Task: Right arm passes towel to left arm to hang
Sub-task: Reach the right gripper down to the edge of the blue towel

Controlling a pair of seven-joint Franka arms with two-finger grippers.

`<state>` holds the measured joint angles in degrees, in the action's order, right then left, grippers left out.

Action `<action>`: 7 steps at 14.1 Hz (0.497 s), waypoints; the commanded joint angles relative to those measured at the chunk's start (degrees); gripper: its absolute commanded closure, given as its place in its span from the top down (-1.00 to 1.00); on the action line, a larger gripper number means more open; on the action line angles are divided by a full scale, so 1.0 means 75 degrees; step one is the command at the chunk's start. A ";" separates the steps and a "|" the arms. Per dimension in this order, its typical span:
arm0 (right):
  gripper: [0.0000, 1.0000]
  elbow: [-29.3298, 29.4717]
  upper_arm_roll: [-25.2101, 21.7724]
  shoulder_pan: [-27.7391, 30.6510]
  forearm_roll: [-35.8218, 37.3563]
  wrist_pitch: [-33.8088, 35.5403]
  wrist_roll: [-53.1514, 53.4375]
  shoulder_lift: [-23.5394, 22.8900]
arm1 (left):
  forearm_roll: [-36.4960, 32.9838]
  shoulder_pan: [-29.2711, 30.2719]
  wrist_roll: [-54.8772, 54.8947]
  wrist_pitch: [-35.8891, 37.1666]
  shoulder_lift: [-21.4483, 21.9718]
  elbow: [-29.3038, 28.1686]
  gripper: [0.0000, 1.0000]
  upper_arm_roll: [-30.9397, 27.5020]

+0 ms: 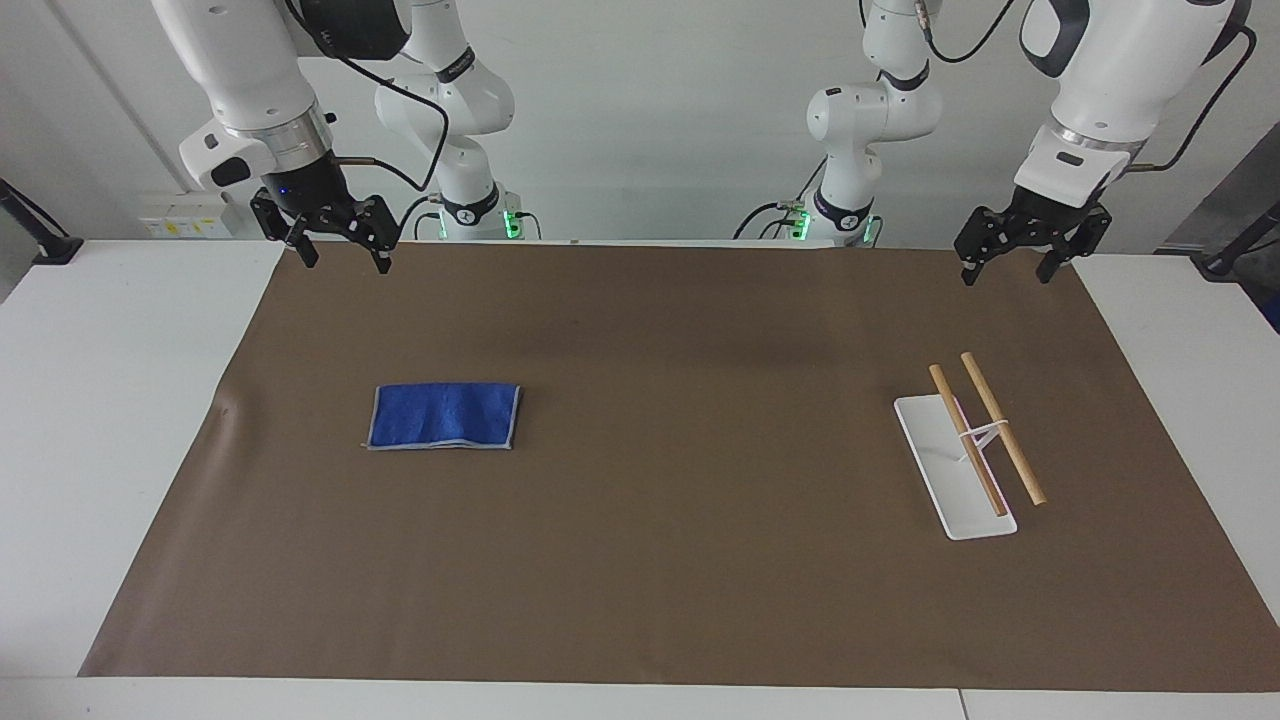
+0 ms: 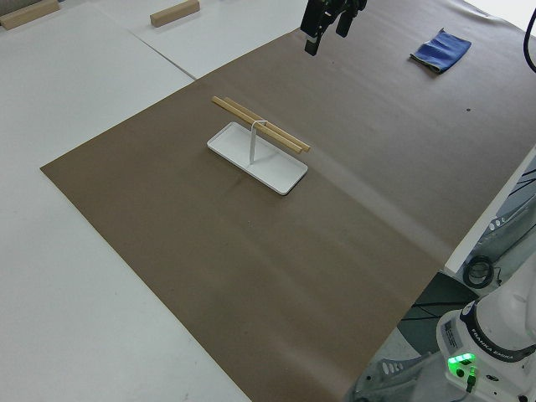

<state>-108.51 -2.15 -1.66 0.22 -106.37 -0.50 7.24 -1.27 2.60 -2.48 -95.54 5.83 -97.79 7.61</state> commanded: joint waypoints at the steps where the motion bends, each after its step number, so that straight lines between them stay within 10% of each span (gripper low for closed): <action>1: 1.00 -0.1010 0.0017 0.0175 -0.0229 -0.0908 -0.0261 0.0230 | -0.0042 -0.0018 0.0038 -0.0046 0.0137 -0.0121 1.00 -0.0030; 7: 1.00 -0.2113 0.0029 0.0233 -0.0252 -0.3532 -0.0727 -0.1186 | -0.0042 -0.0018 0.0038 -0.0047 0.0137 -0.0121 1.00 -0.0030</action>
<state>-123.02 -2.22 -0.65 0.00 -128.04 -2.05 1.93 -1.27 2.60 -2.48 -95.54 5.83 -97.79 7.61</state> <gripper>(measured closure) 0.000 0.000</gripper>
